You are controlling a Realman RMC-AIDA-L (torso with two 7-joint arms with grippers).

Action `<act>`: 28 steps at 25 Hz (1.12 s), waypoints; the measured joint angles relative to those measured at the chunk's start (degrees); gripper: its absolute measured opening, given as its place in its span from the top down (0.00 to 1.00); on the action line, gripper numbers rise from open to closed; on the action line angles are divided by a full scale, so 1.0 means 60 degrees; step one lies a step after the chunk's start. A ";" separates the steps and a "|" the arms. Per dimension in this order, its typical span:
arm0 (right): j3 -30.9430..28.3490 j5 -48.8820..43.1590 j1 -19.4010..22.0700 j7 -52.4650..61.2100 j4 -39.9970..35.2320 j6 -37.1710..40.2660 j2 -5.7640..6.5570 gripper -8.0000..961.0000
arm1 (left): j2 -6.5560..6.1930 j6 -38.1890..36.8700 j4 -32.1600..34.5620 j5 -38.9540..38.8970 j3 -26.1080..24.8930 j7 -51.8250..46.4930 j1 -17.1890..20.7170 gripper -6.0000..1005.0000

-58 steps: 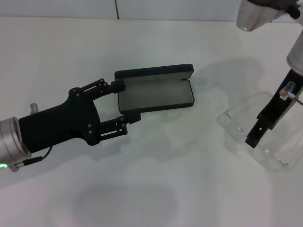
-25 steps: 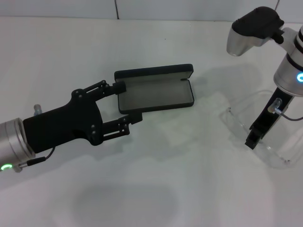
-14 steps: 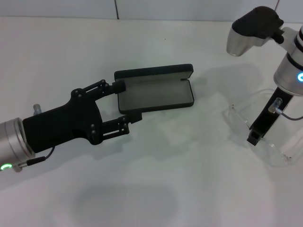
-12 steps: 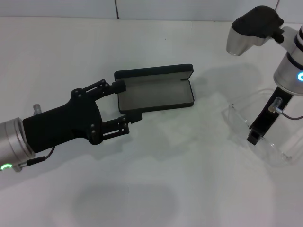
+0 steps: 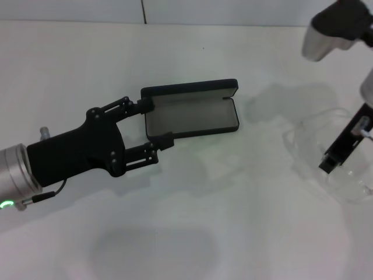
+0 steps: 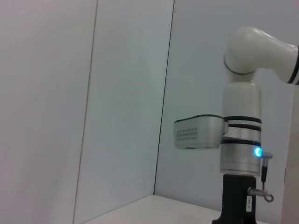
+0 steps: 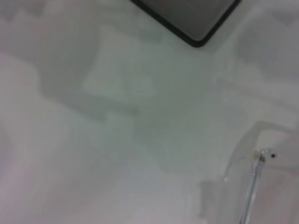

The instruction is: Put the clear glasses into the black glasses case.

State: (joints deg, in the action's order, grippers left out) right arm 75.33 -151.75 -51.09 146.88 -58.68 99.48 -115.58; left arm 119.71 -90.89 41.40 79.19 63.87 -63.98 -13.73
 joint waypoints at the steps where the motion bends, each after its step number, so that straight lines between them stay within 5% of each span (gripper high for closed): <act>1: -0.0093 0.0004 0.0188 0.0003 -0.0379 0.0123 0.0002 0.87 | -0.0001 0.0000 0.0006 -0.0006 -0.0005 0.0000 -0.0018 0.22; 9: -0.0866 0.0706 0.1389 -0.0188 -0.2910 0.0570 0.0027 0.89 | -0.0001 0.0001 0.0033 -0.0019 -0.0010 0.0000 -0.0119 0.23; 16: -0.2674 0.2955 0.2196 -0.1428 -0.3937 0.1008 0.0045 0.90 | -0.0001 0.0001 0.0056 -0.0163 -0.0010 -0.0059 -0.0184 0.23; 22: -0.3858 0.5477 0.3190 -0.3903 -0.3442 0.1088 0.0049 0.90 | -0.0009 -0.0080 0.0098 -0.0689 0.0001 -0.0153 -0.0203 0.24; 28: -0.4757 0.8149 0.4193 -0.7913 -0.1062 0.1298 0.0063 0.90 | 0.0002 -0.0115 0.0762 -0.0884 0.0132 -0.0533 -0.0229 0.24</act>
State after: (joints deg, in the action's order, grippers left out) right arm 46.79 -102.86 -25.93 99.40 -65.05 107.27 -115.20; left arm 119.72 -91.58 45.97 73.89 64.66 -67.18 -15.10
